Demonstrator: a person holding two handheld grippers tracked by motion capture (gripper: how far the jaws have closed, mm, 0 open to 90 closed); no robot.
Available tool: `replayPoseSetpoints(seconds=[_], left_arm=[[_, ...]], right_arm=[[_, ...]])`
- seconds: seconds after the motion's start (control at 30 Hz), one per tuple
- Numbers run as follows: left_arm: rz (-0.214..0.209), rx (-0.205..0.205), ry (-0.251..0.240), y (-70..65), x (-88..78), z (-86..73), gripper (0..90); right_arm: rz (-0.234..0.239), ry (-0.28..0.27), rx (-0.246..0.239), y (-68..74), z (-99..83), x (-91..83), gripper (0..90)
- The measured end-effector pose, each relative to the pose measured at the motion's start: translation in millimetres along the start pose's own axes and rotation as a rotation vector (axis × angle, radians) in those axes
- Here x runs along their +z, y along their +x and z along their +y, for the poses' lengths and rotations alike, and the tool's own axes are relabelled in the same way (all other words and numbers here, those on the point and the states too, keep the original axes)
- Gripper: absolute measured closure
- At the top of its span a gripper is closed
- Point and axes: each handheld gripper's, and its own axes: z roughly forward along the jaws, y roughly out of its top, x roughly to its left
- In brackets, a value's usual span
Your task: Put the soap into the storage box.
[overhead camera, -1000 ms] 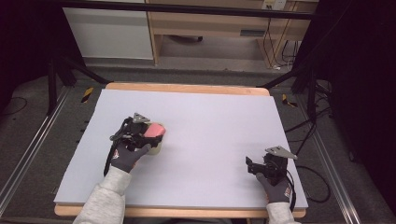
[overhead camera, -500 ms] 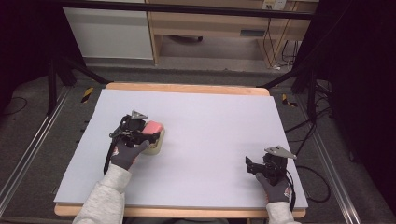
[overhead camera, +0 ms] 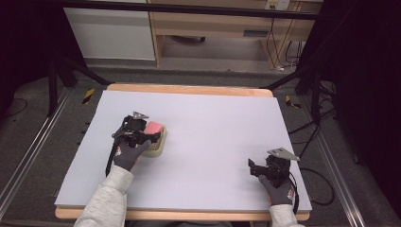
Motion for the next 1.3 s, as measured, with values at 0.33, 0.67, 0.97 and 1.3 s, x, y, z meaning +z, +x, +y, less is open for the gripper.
replayPoseSetpoints(seconds=[0.33,0.67,0.97,1.3], left_arm=[[0.008,-0.008,0.018,-0.4,11.3,-3.9,37.1],[0.021,-0.004,0.047,1.3,19.2,-7.7,37.1],[0.028,-0.005,0.06,3.7,21.9,-9.3,37.1],[0.035,-0.014,0.07,5.4,25.1,-11.0,37.2]], right_arm=[[0.001,0.0,0.003,0.4,0.1,0.1,7.0],[0.001,0.0,-0.001,0.5,0.1,0.3,7.0],[0.001,0.0,-0.001,0.6,0.1,0.2,7.0],[0.001,0.001,-0.001,0.7,0.1,0.3,7.0]])
